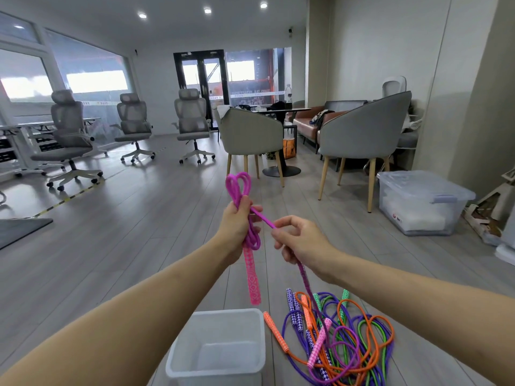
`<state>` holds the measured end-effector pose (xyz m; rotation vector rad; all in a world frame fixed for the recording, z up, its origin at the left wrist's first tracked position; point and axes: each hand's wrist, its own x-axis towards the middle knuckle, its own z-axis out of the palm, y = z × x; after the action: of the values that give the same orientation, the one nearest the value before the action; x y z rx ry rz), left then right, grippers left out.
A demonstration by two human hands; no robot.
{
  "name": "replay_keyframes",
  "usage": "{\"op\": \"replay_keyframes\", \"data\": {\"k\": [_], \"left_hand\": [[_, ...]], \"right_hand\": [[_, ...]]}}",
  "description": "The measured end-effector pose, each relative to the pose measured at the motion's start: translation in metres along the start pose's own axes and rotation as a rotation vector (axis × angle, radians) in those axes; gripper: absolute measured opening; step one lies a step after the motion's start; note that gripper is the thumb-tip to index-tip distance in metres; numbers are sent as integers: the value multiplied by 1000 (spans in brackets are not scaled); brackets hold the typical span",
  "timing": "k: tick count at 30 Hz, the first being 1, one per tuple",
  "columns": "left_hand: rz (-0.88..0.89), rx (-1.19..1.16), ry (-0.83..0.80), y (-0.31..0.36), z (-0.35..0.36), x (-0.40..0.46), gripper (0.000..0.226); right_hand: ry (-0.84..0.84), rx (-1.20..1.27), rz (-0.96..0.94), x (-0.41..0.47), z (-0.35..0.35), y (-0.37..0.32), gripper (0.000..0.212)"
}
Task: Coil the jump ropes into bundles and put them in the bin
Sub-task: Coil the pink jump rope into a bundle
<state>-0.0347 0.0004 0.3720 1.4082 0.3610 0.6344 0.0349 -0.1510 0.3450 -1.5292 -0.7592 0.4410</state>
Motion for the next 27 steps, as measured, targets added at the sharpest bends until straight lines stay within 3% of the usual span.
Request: {"op": "replay_keyframes", "data": {"k": [4,6,8,10,13,19,23,27], "left_hand": [[13,-330,83,17,-4,10,26],[21,-426,110,23,-3,11,26],[6,-430,128,26,-3,10,27],[-10,-412,141,26,-4,11,28],[-13,-411,146,27,-8,13,28],[3,-447,112,42,-20,17,28],[11,-235,-13,42,-35,12,28],[-18,15,-185,26,-30,-1,34]], "right_hand": [[-227,-389,43,-11,-7,10,17],[-244,-578,51,-14,-12,17,17],[-185,-521,20,-13,-17,21,11],[-116,-264,7,-11,-22,16,8],[-179,20,22,-12,-24,5,6],[-381,-205,96,-19,-36,5,26],[-329,-478,-10,-18,-50,11,20],[-231,-485,-137,-16,-44,3,15]]}}
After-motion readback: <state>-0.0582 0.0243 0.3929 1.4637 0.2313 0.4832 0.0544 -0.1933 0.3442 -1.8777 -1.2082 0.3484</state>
